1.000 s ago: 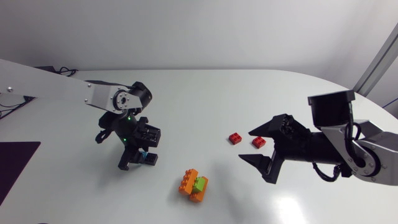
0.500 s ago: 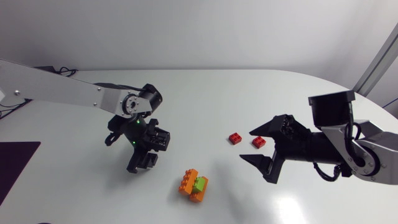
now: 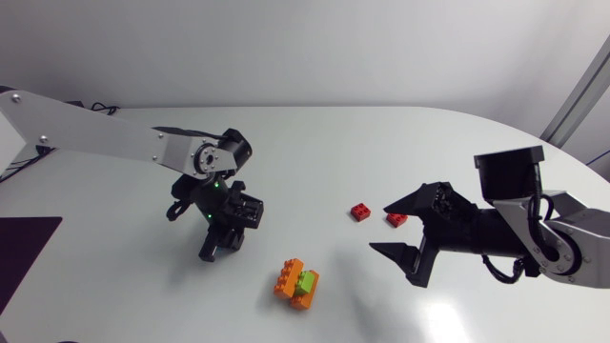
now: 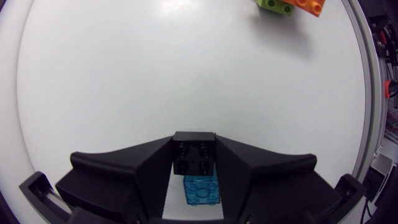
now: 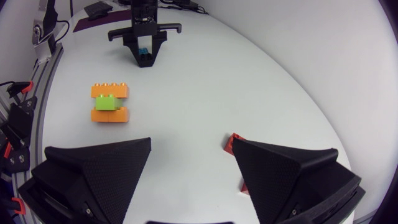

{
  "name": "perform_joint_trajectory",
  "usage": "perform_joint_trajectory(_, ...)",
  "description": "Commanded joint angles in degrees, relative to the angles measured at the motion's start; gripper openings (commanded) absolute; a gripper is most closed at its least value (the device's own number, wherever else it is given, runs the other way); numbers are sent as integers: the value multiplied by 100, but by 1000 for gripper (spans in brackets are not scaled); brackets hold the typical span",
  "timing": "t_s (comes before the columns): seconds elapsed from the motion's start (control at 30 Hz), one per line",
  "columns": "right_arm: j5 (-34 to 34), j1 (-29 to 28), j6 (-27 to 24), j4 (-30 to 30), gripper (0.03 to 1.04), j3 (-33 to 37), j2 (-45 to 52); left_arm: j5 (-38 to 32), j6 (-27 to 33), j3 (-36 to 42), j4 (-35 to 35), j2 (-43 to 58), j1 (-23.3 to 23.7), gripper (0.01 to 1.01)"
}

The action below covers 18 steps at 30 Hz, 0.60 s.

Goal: Separate the duplo bricks

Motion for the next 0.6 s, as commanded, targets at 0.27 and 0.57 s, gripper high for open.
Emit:
perform_joint_trajectory(0.27, -73, -165, -95, 44, 941, -289, 17, 11, -110, 1578, -297, 985, -113, 270)
perform_joint_trajectory(0.57, -91, -192, -95, 18, 941, -262, -36, 20, -277, 2140, -526, 1530, -130, 415)
